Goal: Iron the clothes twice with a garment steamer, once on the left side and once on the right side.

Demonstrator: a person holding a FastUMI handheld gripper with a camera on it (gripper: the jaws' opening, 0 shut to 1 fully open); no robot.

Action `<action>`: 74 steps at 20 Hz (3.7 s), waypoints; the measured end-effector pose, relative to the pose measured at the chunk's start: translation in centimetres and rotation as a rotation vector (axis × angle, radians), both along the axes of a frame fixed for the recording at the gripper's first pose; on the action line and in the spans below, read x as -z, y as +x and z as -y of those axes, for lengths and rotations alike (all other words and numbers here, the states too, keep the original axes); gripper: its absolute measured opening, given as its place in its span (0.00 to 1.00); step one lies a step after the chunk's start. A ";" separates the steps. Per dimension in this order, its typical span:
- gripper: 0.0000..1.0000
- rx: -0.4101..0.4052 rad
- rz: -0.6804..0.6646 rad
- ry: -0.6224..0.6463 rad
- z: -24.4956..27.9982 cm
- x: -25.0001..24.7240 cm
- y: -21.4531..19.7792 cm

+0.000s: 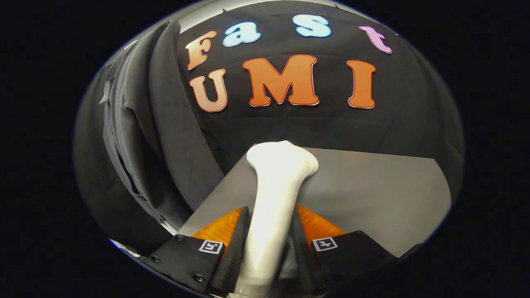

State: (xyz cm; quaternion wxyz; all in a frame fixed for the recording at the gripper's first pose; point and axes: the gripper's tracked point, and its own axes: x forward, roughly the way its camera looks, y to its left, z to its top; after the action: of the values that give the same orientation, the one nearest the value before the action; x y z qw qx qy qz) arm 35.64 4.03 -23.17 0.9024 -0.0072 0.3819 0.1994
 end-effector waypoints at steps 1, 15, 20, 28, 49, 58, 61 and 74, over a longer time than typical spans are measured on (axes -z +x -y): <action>0.64 -0.005 0.004 0.000 -0.2 -0.1 -0.3; 0.43 0.130 0.191 -0.004 0.2 -3.2 -3.0; 0.43 0.225 0.350 -0.027 -1.2 -6.4 -4.8; 0.43 0.364 0.494 -0.031 -4.0 -11.4 -13.2; 0.42 0.339 0.720 -0.009 -22.0 -18.0 -18.7; 0.42 0.302 0.709 -0.002 -26.1 -16.0 -13.0; 0.42 0.339 0.698 -0.031 -25.6 -15.1 -11.4; 0.42 0.384 0.625 -0.063 -24.4 -10.0 -12.0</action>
State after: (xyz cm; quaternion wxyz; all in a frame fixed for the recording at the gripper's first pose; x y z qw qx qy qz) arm 23.59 28.44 -13.15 0.9958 -0.0236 0.0881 0.0027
